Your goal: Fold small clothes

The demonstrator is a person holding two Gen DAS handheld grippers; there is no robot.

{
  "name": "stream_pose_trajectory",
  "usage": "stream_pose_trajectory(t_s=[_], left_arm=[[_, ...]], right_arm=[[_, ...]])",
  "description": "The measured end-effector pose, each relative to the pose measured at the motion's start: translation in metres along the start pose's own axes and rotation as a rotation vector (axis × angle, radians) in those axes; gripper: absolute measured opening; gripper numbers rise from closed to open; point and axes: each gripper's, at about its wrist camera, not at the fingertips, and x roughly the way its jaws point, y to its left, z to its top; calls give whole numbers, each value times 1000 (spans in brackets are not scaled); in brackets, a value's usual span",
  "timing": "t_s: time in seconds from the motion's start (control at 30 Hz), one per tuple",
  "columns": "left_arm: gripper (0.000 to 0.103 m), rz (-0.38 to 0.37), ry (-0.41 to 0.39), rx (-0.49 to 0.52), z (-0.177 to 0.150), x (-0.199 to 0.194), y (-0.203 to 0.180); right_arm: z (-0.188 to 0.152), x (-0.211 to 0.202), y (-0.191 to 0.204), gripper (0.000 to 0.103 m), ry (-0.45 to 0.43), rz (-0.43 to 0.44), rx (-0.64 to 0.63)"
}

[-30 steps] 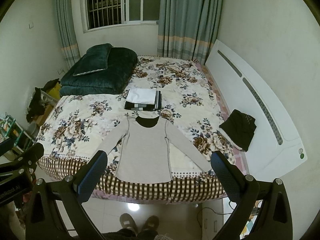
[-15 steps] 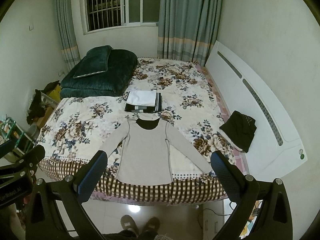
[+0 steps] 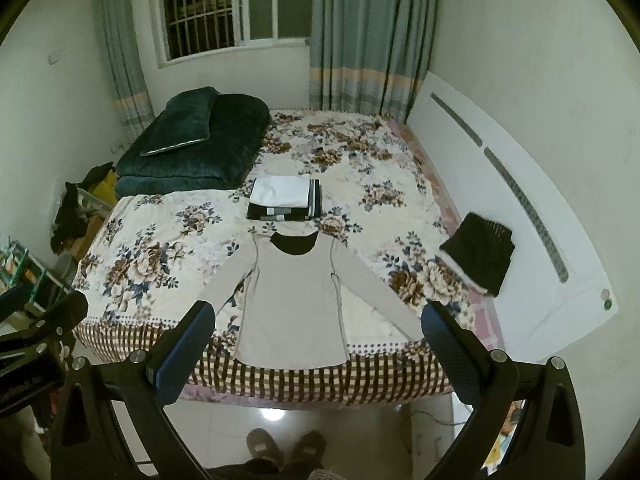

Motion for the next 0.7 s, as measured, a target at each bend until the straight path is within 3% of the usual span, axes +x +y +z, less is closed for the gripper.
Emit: stream_pose_trajectory(t_s=[0.13,0.3,0.53,0.7], left_arm=[[103,60,-41,9,-3,47,3],[103,109,-5,56,-3,145,-14],[103,179,145,116,-32,319,-57],[103,239,277,137,-60,429,-86]], right_arm=[[-12,65,-39,103,75,4,116],[-42,171,-118,103,204,-89,355],[-131,360,-271,103,393,-175,708],[-205,500,-362,95,491,-199,911]])
